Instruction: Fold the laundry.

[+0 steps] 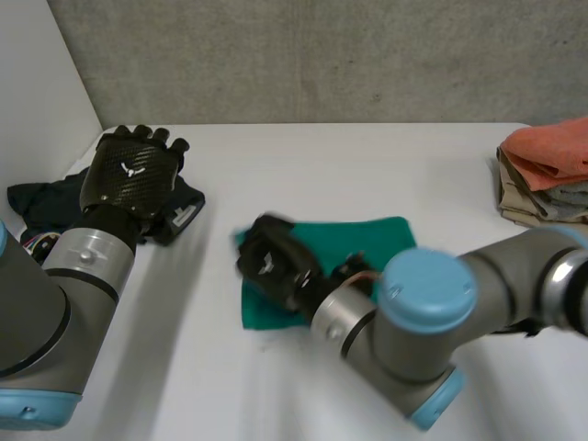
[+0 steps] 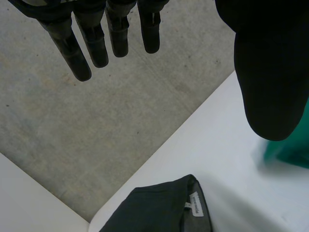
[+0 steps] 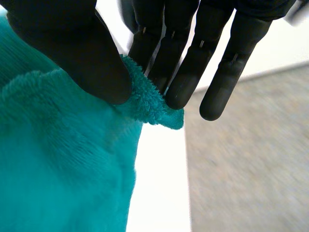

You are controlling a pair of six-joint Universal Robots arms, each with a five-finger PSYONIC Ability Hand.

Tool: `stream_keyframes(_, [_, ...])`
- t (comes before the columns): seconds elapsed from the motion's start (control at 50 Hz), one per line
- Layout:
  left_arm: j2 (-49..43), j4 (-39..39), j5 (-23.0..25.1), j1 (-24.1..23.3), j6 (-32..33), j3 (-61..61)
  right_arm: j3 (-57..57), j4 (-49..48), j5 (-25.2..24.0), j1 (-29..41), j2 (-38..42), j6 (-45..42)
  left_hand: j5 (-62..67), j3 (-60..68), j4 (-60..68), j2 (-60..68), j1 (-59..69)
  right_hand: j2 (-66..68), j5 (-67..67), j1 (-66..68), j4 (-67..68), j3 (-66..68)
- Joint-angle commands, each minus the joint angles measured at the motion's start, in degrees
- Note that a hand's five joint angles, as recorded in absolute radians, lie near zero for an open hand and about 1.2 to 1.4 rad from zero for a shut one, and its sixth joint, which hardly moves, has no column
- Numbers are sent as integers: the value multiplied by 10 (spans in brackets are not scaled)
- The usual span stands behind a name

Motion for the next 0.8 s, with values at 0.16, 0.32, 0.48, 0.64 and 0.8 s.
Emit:
stream_keyframes(0.16, [-33,3,0,-23,-14,33,55,7,23,-14,-52,76,-9,-6,-10,-7,-10,-580,-571,-541,-588,-586])
stream_keyframes(0.32, [-102,12,0,-93,-14,94,114,41,44,-125,-152,310,-26,-23,-27,-24,-27,-580,-571,-541,-588,-586])
stream_keyframes(0.48, [-209,11,-4,-153,-14,157,126,170,41,-241,-139,364,-26,-23,-27,-24,-27,-580,-571,-541,-588,-586])
stream_keyframes(0.64, [-258,4,-8,-168,-13,180,133,177,47,-287,-105,259,-26,-23,-27,-24,-27,-228,-219,-189,-236,-234])
stream_keyframes(0.8, [-209,4,-8,-162,-13,149,130,190,70,-323,-109,232,-26,-23,-27,-24,-27,120,129,159,112,114])
